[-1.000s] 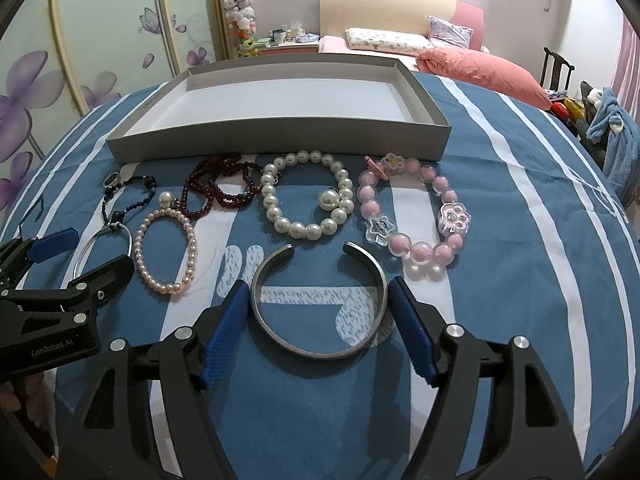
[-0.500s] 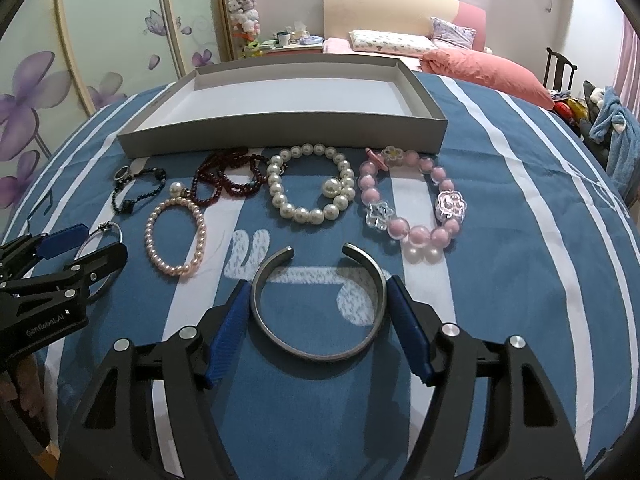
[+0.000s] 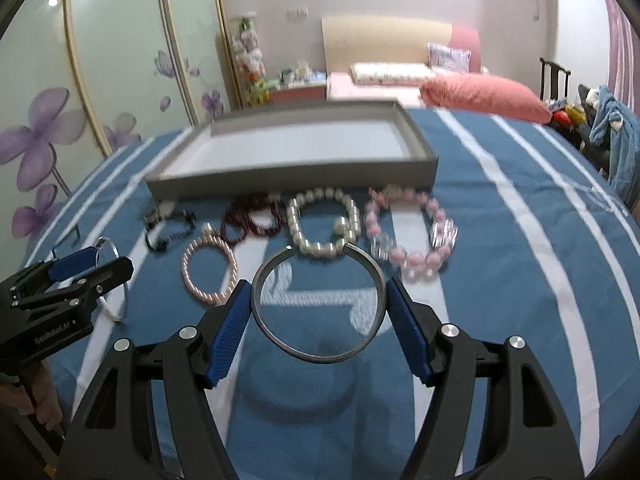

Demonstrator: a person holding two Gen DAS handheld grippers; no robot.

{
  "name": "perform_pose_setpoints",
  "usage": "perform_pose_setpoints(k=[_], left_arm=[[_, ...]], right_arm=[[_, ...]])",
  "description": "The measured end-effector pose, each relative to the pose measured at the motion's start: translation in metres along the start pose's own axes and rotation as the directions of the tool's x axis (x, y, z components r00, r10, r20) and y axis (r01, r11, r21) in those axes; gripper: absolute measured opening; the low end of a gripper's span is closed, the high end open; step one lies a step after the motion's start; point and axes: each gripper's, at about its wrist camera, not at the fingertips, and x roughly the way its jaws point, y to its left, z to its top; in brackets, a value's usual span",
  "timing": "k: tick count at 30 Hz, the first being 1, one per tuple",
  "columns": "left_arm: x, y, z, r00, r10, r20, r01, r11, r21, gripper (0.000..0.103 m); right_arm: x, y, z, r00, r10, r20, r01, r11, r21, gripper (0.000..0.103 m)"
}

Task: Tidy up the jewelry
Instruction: 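Close the right gripper on the cuff bangle and lift while the left gripper grips and lifts the hoop bangle, then release the cuff bangle into the grey tray with the right gripper while the left releases the hoop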

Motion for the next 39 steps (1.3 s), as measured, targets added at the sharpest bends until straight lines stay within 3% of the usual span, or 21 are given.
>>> perform_pose_setpoints(k=[6,11,25,39], left_arm=[[-0.024,-0.009,0.014,0.987,0.023,0.161,-0.026,1.000,0.013,0.066],[-0.030,-0.012,0.029,0.973,0.030,0.230,-0.033,0.999,0.006,0.065],[-0.019,-0.009,0.038,0.974,0.046,0.222,-0.046,0.999,-0.005,0.065],[0.022,-0.013,0.104,0.955,0.111,0.276,-0.113,0.994,-0.010,0.065]], right_arm=[[-0.022,0.004,0.016,0.986,-0.010,0.167,0.012,1.000,-0.012,0.068],[-0.029,0.007,0.029,0.967,-0.016,0.254,0.022,1.000,-0.020,0.068],[-0.019,-0.001,0.036,0.968,-0.008,0.252,0.010,1.000,-0.006,0.068],[0.014,-0.010,0.099,0.939,-0.059,0.339,0.046,0.998,0.046,0.068]])
